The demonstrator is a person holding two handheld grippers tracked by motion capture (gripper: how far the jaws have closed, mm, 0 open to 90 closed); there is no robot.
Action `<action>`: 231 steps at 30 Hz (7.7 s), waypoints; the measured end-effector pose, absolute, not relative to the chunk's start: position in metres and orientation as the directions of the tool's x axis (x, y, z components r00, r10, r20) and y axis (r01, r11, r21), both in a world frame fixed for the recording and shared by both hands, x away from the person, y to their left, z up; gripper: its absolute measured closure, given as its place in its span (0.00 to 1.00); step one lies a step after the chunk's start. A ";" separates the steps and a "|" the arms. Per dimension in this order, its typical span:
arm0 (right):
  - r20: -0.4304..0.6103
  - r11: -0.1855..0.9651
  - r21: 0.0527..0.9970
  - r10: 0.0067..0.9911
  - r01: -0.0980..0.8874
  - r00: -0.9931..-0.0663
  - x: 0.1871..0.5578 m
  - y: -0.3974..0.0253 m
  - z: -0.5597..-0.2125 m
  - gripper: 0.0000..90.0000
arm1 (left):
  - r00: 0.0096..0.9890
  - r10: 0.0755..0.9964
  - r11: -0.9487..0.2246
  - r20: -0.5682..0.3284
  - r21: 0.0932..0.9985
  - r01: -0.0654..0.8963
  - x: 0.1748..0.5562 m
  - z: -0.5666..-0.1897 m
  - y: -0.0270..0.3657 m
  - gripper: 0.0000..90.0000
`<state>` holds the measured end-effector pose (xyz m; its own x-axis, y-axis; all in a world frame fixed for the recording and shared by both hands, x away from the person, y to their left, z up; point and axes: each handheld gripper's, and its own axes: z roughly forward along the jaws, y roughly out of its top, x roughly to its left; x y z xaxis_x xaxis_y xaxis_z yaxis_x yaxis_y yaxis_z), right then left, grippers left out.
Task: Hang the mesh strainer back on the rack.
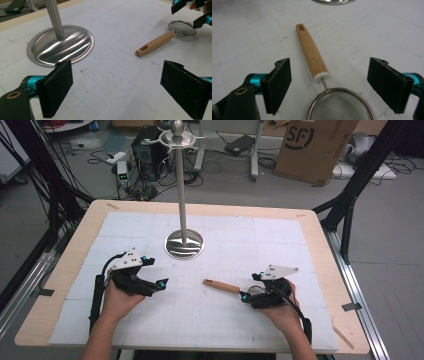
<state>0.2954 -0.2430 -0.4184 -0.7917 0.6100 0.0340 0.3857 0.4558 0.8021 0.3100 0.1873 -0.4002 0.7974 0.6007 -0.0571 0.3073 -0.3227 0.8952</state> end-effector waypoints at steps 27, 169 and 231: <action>0.015 0.693 0.569 0.530 0.443 -0.848 0.323 -0.199 -0.429 0.63 | 0.799 0.597 -0.318 -0.074 0.892 0.321 0.311 -0.405 0.188 0.13; -0.146 0.365 0.926 0.577 0.094 -0.804 0.383 -0.182 -0.189 0.77 | 0.803 0.589 -0.292 -0.089 0.903 0.314 0.311 -0.404 0.191 0.14; -0.100 0.367 0.918 0.585 0.153 -0.805 0.421 -0.134 -0.205 0.76 | 0.803 0.588 -0.275 -0.099 0.909 0.313 0.311 -0.402 0.194 0.14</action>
